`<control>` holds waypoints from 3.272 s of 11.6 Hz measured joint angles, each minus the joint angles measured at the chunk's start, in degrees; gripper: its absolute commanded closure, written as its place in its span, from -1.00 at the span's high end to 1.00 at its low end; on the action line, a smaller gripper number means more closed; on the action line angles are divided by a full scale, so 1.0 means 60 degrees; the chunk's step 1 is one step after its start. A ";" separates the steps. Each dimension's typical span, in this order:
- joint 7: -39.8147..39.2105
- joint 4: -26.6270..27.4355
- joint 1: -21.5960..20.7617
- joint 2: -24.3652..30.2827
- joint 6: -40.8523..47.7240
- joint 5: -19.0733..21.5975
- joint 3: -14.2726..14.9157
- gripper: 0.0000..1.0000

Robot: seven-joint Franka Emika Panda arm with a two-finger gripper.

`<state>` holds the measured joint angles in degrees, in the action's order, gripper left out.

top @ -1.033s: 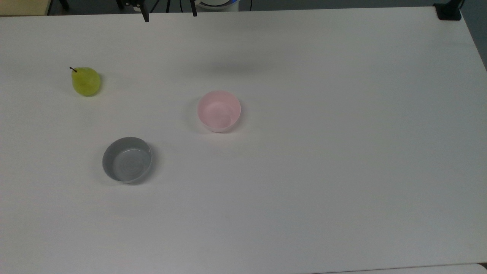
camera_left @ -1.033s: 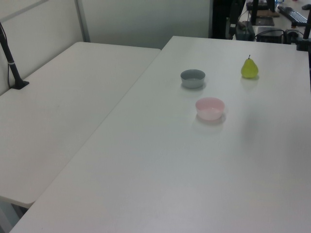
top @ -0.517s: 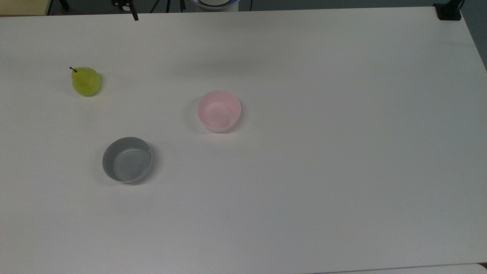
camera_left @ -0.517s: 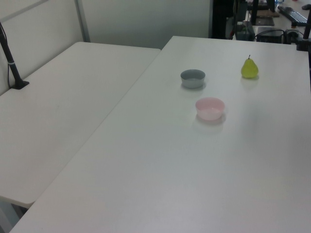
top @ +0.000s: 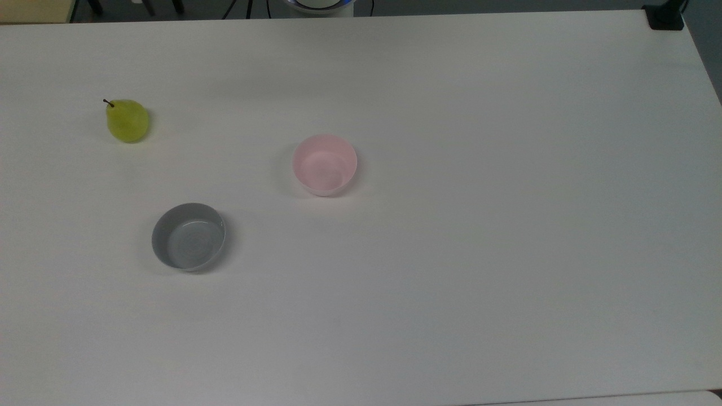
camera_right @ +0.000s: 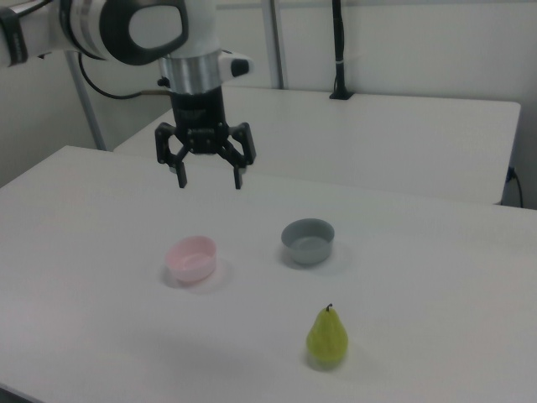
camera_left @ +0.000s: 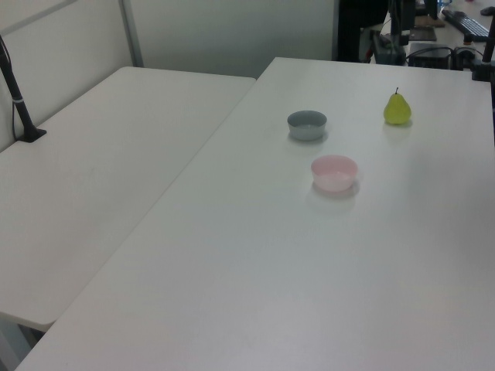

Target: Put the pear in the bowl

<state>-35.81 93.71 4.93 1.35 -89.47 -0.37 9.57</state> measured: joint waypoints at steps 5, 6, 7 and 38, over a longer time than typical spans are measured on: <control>-0.0365 0.1488 0.0167 -0.0059 -0.2039 0.0002 0.1003 1.00; -0.0366 0.1813 0.0171 -0.0064 -0.2626 0.0002 0.1196 1.00; -0.0372 0.2111 0.0177 -0.0079 -0.3241 0.0002 0.1340 1.00; -0.0650 0.3223 0.0522 -0.2153 -0.6403 -0.0669 0.1999 -1.00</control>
<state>-39.71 113.05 8.07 -11.56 -127.89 -4.38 21.56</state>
